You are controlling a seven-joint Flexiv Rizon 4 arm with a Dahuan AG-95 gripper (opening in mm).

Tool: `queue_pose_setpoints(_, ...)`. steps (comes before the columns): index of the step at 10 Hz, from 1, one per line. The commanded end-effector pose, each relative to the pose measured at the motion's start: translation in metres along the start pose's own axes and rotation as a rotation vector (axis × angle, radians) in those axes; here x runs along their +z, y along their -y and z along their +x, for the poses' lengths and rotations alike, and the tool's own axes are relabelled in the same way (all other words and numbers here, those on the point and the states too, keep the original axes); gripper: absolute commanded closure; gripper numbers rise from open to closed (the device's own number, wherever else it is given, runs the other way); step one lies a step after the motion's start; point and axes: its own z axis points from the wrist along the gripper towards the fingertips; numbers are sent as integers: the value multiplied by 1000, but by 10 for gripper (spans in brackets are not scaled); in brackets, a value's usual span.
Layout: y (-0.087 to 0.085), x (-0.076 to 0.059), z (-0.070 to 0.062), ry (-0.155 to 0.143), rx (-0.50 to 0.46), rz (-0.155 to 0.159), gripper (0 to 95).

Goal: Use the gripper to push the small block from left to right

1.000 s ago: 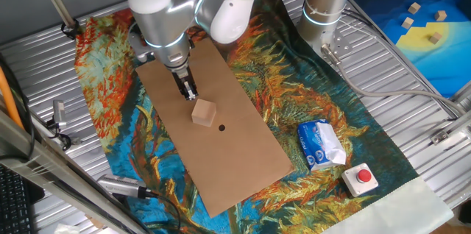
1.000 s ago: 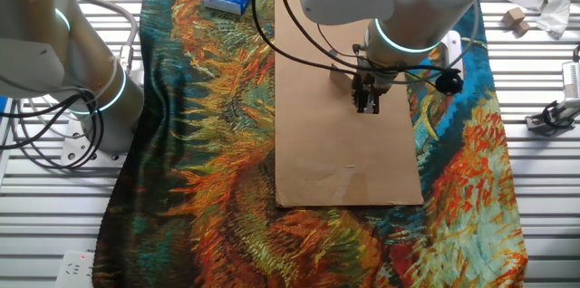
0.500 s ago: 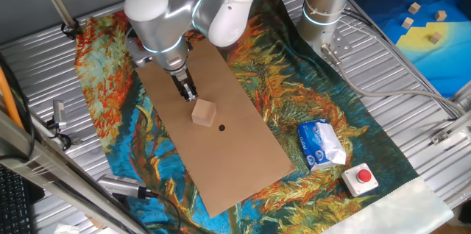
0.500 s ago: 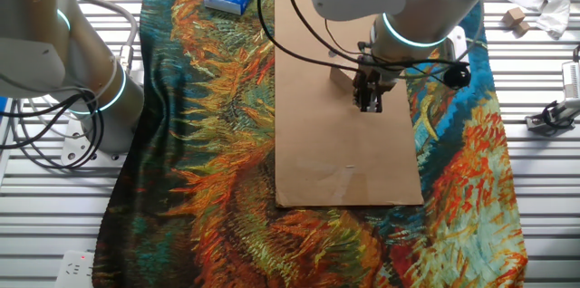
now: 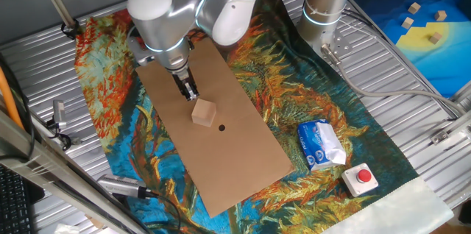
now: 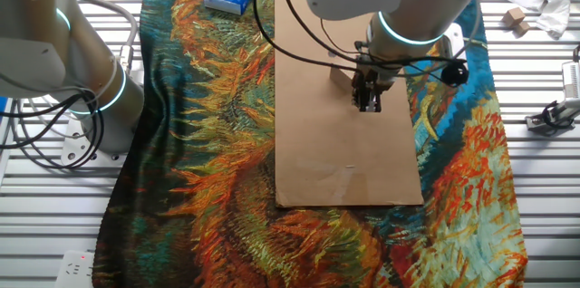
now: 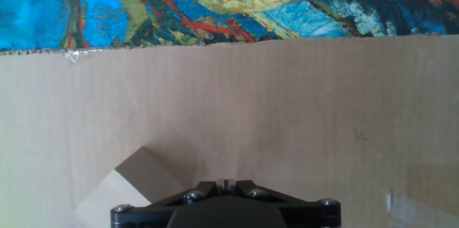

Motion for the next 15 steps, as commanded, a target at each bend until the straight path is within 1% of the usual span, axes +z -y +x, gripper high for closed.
queue_pose_setpoints(1, 0, 0, 0, -8, -6, -6, 950)
queue_pose_setpoints(4, 0, 0, 0, -9, -26, -12, 950)
queue_pose_setpoints(5, 1, 2, 11, -9, -35, -17, 950)
queue_pose_setpoints(6, 1, 4, 31, -18, -39, -18, 950)
queue_pose_setpoints(9, 2, 13, 87, -23, -50, 3, 950)
queue_pose_setpoints(10, 3, 14, 94, -19, -57, 9, 950)
queue_pose_setpoints(12, 4, 14, 89, -20, -54, 9, 950)
queue_pose_setpoints(13, 6, 18, 84, -10, -54, 11, 950)
queue_pose_setpoints(14, 8, 21, 78, -2, -56, 3, 950)
queue_pose_setpoints(15, 8, 21, 75, -1, -55, -2, 950)
